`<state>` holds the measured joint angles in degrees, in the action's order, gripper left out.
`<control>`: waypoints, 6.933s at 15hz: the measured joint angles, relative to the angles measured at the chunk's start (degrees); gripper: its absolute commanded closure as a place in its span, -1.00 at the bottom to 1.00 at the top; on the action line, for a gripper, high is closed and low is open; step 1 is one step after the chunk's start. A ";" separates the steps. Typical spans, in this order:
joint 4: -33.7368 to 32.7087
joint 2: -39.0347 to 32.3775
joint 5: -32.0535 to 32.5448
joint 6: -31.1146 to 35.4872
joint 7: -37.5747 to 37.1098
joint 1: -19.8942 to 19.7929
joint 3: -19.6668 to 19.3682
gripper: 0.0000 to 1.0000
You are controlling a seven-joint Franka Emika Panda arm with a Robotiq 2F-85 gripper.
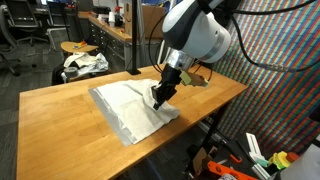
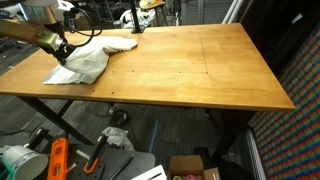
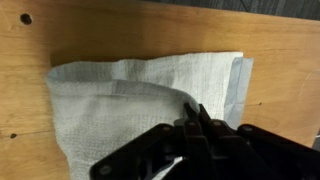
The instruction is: Fold the towel in half from right to left
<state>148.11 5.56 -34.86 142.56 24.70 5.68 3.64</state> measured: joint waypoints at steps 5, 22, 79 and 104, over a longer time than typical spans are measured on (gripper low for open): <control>0.10 -0.46 0.00 2.27 -1.11 0.64 0.80 0.95; 3.84 -4.53 0.52 21.68 -8.78 7.87 7.45 0.95; -35.97 -34.18 6.01 -0.34 -10.87 -14.43 0.88 -0.46; -36.85 -32.43 4.86 0.81 -11.00 -15.06 3.81 0.69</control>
<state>111.25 -26.87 -29.99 143.37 13.70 -9.37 7.45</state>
